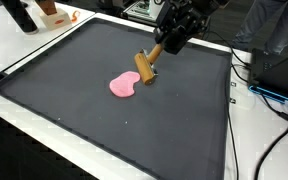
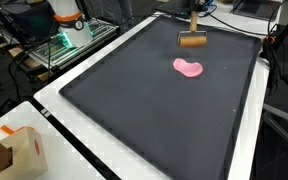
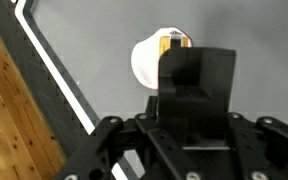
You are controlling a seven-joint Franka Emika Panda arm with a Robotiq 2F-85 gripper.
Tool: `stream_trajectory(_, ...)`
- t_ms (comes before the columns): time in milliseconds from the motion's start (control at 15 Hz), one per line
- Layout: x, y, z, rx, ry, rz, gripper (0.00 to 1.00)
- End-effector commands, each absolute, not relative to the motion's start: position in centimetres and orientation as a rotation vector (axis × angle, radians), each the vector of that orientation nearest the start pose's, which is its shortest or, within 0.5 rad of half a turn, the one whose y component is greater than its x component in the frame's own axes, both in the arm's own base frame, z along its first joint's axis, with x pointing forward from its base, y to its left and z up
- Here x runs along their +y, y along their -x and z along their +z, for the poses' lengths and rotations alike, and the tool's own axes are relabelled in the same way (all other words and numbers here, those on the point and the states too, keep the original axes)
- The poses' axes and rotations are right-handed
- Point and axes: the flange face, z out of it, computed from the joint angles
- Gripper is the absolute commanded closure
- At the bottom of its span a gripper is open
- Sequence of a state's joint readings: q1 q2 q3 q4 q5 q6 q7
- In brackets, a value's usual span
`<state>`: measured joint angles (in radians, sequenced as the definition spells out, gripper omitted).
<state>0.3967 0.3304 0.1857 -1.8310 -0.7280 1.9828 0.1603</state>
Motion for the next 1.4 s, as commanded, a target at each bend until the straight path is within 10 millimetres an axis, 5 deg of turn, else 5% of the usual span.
stream_trajectory(0, 30.2, -53.2, 35.0, 0.892, -2.348, 0.108, 0.76)
stream_trajectory(1333, 30.3, -52.5, 33.9, 0.832, -2.466, 0.066, 0.76)
